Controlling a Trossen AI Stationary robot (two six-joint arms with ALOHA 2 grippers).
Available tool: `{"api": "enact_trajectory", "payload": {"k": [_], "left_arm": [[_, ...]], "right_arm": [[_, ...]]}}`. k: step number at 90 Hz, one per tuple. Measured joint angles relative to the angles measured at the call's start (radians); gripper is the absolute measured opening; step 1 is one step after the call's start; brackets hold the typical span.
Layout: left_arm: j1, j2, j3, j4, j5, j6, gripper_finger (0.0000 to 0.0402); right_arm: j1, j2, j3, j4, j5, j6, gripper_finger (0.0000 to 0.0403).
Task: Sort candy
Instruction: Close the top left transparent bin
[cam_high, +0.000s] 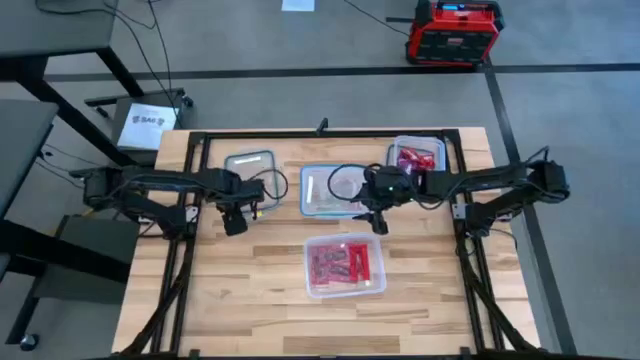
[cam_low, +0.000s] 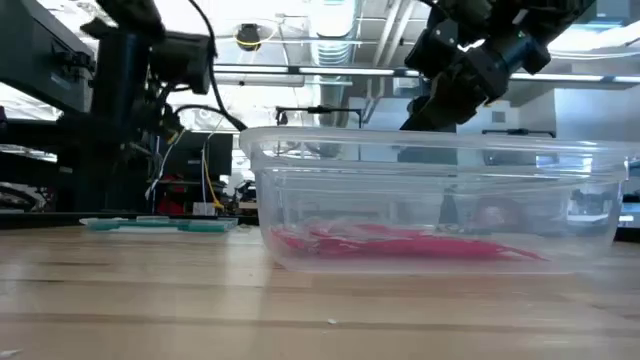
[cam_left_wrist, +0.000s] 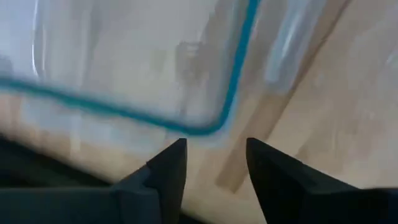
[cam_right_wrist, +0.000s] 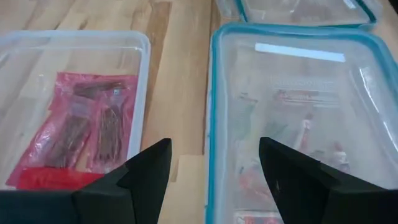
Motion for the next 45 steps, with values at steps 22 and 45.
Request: {"api": "enact_trajectory", "payload": {"k": [22,45], "left_arm": [[0.004,0.028,0.008,-0.007,0.001,0.004,0.0144],[0.007,0.135,0.009,0.001,0.022,0.022,0.0144]], "right_arm": [[-0.004,0.021,0.000,0.031,0.000,-0.007,0.0230],[-0.006,0.022,0.000,0.037,0.000,-0.009,0.0230]]}}
